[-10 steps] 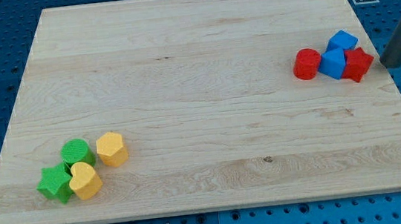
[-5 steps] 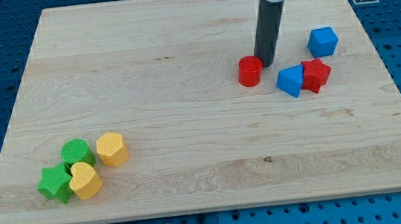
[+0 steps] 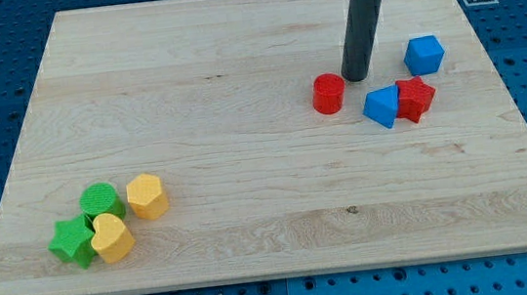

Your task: Push the red circle to the center

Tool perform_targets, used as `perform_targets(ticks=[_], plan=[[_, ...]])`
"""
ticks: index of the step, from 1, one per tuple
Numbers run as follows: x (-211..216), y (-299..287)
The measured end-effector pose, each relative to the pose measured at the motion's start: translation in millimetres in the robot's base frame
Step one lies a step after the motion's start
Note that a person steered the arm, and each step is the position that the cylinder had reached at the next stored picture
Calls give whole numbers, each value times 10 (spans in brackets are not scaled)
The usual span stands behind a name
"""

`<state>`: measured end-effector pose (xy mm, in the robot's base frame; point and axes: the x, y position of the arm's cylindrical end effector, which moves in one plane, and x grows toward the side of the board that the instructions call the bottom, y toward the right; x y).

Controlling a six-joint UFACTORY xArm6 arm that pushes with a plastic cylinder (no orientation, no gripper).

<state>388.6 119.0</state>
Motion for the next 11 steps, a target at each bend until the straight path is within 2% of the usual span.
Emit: perform_targets(ticks=[4, 8, 10, 11], plan=[[424, -21], [100, -848], [350, -942], [335, -1148]])
